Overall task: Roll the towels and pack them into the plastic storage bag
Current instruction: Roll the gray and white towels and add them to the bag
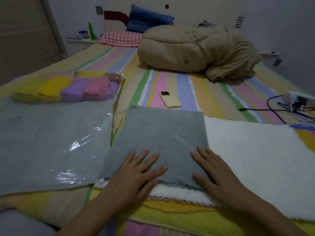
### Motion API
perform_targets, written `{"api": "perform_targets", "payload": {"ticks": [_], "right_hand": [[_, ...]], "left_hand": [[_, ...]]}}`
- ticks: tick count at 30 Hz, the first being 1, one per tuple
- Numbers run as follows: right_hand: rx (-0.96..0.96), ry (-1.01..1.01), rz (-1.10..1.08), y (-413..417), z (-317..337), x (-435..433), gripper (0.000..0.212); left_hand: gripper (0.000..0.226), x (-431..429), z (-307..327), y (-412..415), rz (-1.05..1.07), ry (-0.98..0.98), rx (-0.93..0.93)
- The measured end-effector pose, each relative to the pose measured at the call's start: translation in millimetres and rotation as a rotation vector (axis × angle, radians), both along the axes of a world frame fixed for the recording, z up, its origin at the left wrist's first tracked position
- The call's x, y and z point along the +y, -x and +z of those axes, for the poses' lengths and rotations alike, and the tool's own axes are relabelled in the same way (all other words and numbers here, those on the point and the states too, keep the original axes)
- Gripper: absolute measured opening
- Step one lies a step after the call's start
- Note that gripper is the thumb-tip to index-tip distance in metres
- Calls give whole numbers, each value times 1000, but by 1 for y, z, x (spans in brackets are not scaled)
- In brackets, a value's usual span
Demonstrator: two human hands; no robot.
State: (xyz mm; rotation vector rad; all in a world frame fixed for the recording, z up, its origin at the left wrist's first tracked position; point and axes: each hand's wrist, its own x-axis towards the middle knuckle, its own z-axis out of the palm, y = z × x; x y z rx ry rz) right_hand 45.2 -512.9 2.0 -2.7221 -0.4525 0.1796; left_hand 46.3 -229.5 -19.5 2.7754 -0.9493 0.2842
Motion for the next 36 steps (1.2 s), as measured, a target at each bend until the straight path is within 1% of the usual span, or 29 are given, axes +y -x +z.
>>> {"api": "perform_targets", "payload": {"ticks": [2, 4, 6, 7, 8, 10, 12, 13, 15, 17, 18, 20, 21, 22, 24, 26, 27, 29, 32, 35, 36], "right_hand": [[12, -138, -34, -1, 3, 1, 71], [13, -289, -91, -2, 8, 2, 58], [-14, -545, -252, -11, 11, 3, 40], [-35, -675, -362, -21, 11, 3, 30], [-30, -761, -462, -35, 12, 1, 24], [120, -899, -578, -68, 17, -1, 24], [298, -1042, -625, -97, 26, -1, 24], [355, -1072, -646, -110, 30, -2, 22], [447, -1096, -665, -130, 37, -1, 18], [505, -1092, -678, -143, 41, 0, 16], [510, -1081, -685, -148, 43, 0, 20], [502, -1041, -698, -154, 46, 3, 33], [491, -1001, -692, -156, 48, 5, 34], [471, -953, -677, -158, 50, 7, 33], [404, -870, -655, -163, 55, 12, 31], [319, -815, -623, -167, 62, 18, 29], [290, -802, -596, -169, 67, 23, 27], [238, -773, -545, -176, 74, 36, 26], [201, -767, -469, -186, 84, 68, 27], [180, -737, -434, -196, 87, 112, 24], [173, -720, -423, -200, 86, 127, 24]], "left_hand": [[41, 3, -3, 0, -36, 101, -2], [39, 6, -4, 2, -51, 172, 11], [36, 2, -2, 4, -19, 236, -30], [35, -5, 2, 4, 3, 295, -49], [34, -14, 6, 4, 16, 368, -66], [32, -41, 18, 2, 3, 464, -88], [23, -73, 32, 2, -16, 460, -36], [19, -88, 38, 2, 3, 446, 18], [22, -115, 49, 1, 156, 413, 160], [40, -135, 59, -2, 378, 267, 283], [50, -145, 61, -4, 440, 170, 330], [65, -159, 65, -7, 476, -6, 380], [67, -165, 66, -8, 475, -73, 396], [64, -168, 67, -10, 473, -120, 422], [45, -166, 70, -12, 477, -103, 494], [21, -153, 76, -14, 453, 46, 538], [19, -142, 80, -14, 445, 144, 551], [25, -115, 86, -14, 429, 347, 585], [20, -71, 85, -14, 472, 632, 657], [10, -31, 82, -8, 559, 983, 839], [9, -18, 80, -5, 593, 1062, 890]]}}
